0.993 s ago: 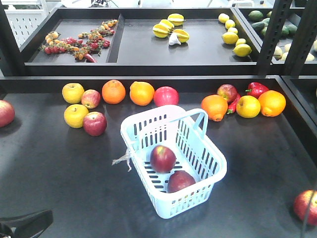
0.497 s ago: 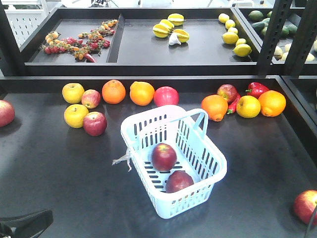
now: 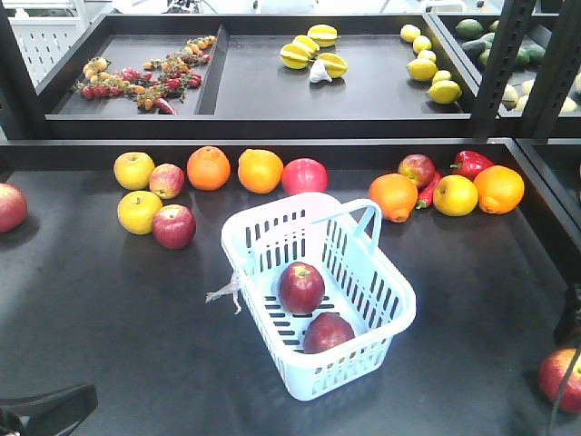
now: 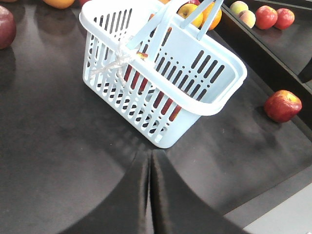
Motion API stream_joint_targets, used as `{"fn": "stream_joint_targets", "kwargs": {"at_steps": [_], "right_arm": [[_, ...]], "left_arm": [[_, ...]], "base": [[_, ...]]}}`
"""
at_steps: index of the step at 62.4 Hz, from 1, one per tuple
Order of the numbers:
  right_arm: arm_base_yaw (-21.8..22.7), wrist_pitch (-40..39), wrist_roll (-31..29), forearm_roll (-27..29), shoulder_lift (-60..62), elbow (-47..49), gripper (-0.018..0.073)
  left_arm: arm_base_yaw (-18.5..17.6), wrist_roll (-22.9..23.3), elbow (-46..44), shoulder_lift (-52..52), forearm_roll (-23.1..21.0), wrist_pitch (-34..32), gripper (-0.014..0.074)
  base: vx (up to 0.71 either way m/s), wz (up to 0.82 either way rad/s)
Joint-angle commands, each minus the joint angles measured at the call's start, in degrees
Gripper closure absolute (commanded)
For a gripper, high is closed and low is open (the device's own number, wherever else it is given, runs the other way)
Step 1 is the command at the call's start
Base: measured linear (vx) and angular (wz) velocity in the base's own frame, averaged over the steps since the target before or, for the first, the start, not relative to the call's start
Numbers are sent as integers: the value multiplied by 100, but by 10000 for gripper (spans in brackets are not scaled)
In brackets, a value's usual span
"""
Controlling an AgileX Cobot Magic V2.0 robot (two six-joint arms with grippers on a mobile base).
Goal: Pick three apples into basket with both arms
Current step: 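Reach the right gripper to the red apple nearest the robot and grasp it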
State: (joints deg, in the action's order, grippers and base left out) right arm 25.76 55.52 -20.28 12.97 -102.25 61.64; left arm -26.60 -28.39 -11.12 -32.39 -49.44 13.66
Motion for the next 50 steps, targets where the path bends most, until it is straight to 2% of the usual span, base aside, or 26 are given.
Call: {"fn": "stream_joint_targets", "kwargs": {"at_steps": [1, 33, 50], "right_arm": [[25, -145, 39, -4, -4, 128, -115], [25, -864, 173, -266, -790, 140, -92], [25, -1144, 178, -225, -1222, 140, -75]], "left_arm": [[-28, 45, -143, -23, -98, -225, 603], [-28, 45, -143, -23, -98, -225, 603], [-28, 45, -143, -23, -98, -225, 603]], "base": [[0, 0], [0, 0], [0, 0]]}}
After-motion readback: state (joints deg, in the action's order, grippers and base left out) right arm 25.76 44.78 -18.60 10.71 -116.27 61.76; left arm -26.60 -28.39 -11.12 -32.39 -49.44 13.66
